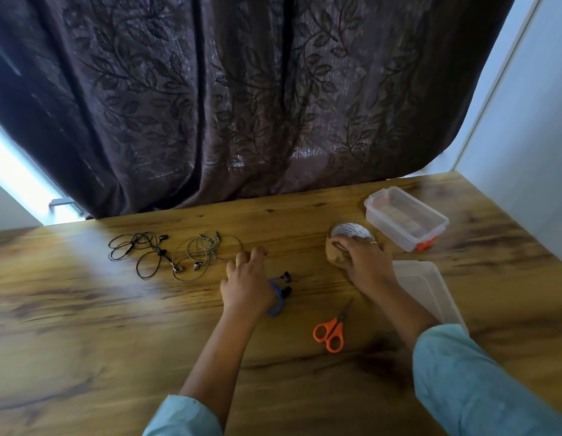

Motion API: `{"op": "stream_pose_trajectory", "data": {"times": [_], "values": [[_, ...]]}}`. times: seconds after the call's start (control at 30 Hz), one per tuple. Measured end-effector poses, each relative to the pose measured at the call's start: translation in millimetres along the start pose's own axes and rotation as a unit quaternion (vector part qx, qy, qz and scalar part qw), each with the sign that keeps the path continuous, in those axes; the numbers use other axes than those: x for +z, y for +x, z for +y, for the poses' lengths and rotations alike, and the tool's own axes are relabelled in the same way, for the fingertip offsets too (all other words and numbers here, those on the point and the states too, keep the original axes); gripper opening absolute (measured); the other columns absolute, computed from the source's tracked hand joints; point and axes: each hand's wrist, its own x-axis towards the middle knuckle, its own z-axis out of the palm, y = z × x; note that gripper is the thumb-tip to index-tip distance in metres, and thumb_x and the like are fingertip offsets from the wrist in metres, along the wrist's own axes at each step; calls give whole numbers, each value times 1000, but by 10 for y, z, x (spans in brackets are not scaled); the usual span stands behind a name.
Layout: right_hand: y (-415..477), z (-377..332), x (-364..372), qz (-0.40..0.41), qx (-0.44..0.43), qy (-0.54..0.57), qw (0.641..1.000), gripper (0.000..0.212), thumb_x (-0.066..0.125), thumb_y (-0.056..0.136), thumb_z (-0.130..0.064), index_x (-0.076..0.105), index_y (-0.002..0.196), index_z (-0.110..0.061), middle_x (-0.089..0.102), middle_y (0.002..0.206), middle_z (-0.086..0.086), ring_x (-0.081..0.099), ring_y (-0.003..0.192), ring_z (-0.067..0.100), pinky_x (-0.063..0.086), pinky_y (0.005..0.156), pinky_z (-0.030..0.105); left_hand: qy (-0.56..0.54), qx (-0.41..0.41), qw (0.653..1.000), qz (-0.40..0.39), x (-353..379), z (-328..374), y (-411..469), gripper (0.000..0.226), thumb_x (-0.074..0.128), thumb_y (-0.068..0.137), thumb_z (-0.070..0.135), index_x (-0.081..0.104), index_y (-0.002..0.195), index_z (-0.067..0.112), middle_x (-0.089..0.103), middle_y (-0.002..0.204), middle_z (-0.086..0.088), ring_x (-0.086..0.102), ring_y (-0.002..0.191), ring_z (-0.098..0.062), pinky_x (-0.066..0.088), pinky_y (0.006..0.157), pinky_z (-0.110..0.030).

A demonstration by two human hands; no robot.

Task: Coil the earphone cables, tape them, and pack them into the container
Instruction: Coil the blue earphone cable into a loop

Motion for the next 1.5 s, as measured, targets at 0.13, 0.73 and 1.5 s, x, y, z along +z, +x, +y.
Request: {"op": "stream_pose_trajectory", "data": {"times": [0.13,0.73,1.5], "values": [[-48,-85,-37,29,-4,109,994,44,63,89,-22,50,128,-40,61,128,-6,54,120,19,41,101,50,-81,13,997,10,33,56,-28,59,57,79,0,39,131,22,35,134,-7,30,127,-30,38,88,-33],[-184,-397,-247,-6,-54,301,952,19,59,92,-19,60,89,-38,63,100,-11,56,93,1,47,81,22,-224,115,967,-30,18,257,-40,50,61,82,18,51,130,26,54,126,2,47,119,-16,38,94,-25],[-207,-249,-242,-42,-9,386,921,9,56,94,-21,62,98,-27,64,95,-14,58,90,-2,42,69,14,-310,149,936,74,339,440,57,8,67,86,18,72,92,20,68,86,11,62,83,-3,50,71,-17]]}}
